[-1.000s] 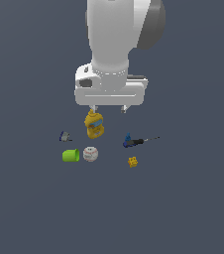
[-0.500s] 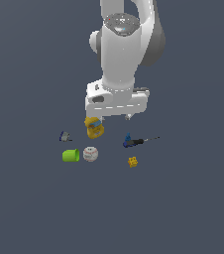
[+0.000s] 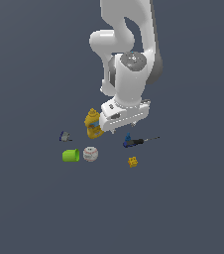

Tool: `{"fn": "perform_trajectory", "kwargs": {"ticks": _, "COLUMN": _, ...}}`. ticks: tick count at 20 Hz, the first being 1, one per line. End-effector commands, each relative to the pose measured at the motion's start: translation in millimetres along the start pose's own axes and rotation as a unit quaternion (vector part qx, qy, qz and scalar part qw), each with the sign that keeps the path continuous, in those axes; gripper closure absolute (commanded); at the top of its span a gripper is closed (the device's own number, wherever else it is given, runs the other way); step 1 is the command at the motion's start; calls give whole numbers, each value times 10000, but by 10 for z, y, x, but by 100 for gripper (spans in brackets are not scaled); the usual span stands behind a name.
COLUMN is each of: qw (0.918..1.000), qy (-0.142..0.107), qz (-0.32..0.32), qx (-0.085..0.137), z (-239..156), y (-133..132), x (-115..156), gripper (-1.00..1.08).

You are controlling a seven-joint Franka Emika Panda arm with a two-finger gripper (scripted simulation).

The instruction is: Pick up a designated object from a clutter of objects.

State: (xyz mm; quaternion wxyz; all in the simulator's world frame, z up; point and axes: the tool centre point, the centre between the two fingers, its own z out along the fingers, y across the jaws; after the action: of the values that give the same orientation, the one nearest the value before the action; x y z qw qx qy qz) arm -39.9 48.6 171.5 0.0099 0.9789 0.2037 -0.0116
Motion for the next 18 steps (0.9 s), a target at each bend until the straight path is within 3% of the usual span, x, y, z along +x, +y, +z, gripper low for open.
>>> {"fn": "perform_trajectory", "kwargs": {"ticks": 1, "qw": 9994, "qy": 31, "qz": -337, "qx": 5, "z": 196, "y": -125, "x": -41, "gripper": -92}}
{"fn": "perform_trajectory", "kwargs": {"ticks": 9, "qw": 9937, "qy": 106, "qz": -1112, "qx": 33, "z": 618, "y": -427, "x": -186, "gripper": -92}}
{"fn": "perform_trajectory", "kwargs": {"ticks": 18, "qw": 9893, "qy": 143, "qz": -1451, "qx": 52, "z": 789, "y": -564, "x": -271, "gripper": -92}}
